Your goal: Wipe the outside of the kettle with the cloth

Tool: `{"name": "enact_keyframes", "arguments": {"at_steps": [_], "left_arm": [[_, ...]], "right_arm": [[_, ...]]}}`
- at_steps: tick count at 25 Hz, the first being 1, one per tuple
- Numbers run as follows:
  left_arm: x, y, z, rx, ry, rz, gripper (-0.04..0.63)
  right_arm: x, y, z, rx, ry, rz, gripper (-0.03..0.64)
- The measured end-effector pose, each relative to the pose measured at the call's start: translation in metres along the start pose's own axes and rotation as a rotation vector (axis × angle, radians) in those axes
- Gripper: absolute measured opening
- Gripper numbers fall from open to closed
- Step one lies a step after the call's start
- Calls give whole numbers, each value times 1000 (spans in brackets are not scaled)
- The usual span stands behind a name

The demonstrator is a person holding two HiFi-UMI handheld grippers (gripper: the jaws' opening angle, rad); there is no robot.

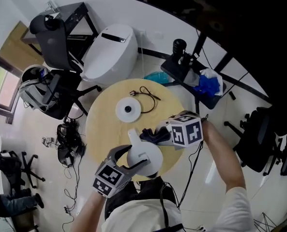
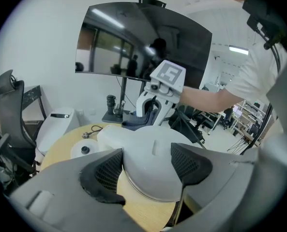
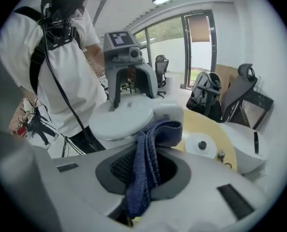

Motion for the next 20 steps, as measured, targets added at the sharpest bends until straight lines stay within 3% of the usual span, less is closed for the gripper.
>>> {"name": "enact_keyframes", "arguments": {"at_steps": [6, 9, 12, 15, 18, 20], "left_arm": [[1, 4, 0, -7, -25, -18, 313], [2, 0, 15, -71, 5, -8, 347], [13, -4, 47, -214, 66, 59, 328], [34, 2, 78, -327, 64, 72, 196], [58, 11, 96, -393, 124, 85, 3], [76, 22, 104, -409, 179, 123, 3]], "right_arm": [[19, -25, 36, -45, 92, -11, 66], [39, -24, 57, -198, 228, -90, 66], [74, -17, 84, -454, 475, -177, 66], [126, -16, 92, -732, 778, -326, 66], [178, -25, 71, -970, 1071, -541, 66], [206, -39, 37, -1064, 1243, -685, 66]]}}
Point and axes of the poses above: the fingertips, and each gripper's own axes: z backward along the fingers, x to its left, y out of its underside, the point moved 9 cm from there along z, backward along the fingers, and after that the axes turned 13 degrees about -y, right-handed, at the moved point
